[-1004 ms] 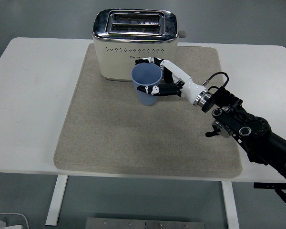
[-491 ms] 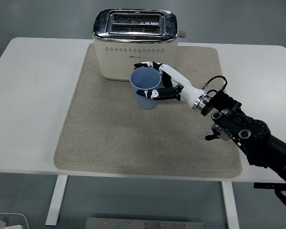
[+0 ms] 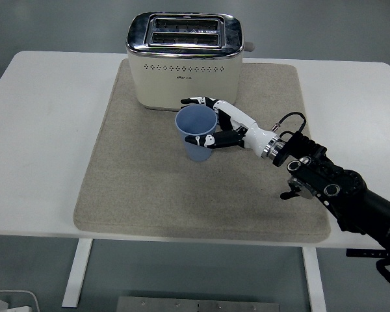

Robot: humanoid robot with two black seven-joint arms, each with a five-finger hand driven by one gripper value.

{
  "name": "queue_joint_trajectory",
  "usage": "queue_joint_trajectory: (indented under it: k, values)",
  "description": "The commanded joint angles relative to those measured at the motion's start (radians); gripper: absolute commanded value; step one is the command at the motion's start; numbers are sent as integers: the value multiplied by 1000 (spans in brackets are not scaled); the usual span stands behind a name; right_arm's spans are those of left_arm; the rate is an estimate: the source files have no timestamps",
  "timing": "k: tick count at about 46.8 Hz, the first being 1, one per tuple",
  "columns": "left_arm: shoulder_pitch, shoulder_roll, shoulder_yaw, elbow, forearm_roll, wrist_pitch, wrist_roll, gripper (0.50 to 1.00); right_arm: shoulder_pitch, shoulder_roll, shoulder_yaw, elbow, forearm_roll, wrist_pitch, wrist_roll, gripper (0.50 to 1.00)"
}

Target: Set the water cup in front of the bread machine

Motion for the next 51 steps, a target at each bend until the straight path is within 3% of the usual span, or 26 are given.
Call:
queue_joint_trajectory:
  k: [1,4,13,51]
  values:
    - [0,0,0,1,0,0,0,1000,2,0,3,0,0,0,0,866]
    - [0,0,0,-1,0,-1,0,1000,2,0,6,0,0,0,0,895]
    - [0,0,0,1,0,0,0,1000,0,0,4,0,0,-2,0,913]
    - [0,0,0,1,0,-1,0,1000,3,0,18,-1,0,32,3,921]
